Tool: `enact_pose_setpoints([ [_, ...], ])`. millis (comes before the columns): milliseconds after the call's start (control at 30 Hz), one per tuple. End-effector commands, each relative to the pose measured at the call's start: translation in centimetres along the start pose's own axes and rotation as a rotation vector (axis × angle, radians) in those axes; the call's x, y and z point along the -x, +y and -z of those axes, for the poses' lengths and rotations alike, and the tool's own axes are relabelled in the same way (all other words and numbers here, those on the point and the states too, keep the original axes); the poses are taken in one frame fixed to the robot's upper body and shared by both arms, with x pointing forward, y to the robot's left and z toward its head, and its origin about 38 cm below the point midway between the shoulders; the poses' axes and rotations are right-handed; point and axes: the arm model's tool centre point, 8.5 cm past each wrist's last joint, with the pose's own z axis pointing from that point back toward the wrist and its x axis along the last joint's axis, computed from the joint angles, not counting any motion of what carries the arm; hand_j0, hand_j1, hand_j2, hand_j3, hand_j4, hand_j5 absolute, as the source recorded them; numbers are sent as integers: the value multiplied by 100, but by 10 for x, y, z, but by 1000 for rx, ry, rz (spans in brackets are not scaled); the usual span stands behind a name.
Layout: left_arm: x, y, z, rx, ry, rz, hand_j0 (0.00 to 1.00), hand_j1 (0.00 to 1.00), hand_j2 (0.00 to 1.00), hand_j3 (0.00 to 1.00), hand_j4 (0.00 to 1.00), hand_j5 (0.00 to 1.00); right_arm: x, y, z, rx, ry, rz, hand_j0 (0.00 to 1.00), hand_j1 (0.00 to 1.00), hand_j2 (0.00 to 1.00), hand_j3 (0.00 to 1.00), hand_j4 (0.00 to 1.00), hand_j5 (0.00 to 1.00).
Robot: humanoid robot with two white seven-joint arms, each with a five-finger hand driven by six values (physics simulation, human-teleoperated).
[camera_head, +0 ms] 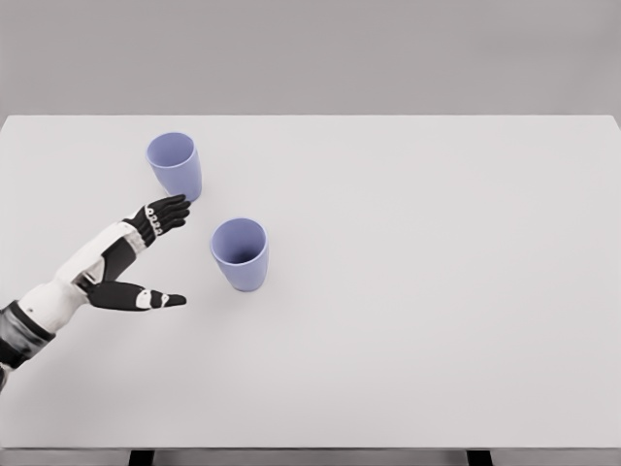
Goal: Place the right cup on the left cup with left arm
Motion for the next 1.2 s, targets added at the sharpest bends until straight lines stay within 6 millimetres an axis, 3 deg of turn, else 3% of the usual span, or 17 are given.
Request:
enact_pose_setpoints([
  [0, 5, -6, 4, -13, -13, -32, 100, 100, 100, 100, 100, 100, 0, 0, 0, 0, 0, 0, 100, 100, 100, 100, 100, 100],
  [733, 38, -15, 28, -49, 19, -33, 100, 100, 100, 100, 100, 100, 0, 0, 0, 0, 0, 0, 100, 100, 100, 100, 100, 100],
  [1167, 44, -22, 41, -26, 23, -35, 100, 100, 100, 100, 100, 100, 0, 0, 0, 0, 0, 0, 100, 100, 100, 100, 100, 100],
])
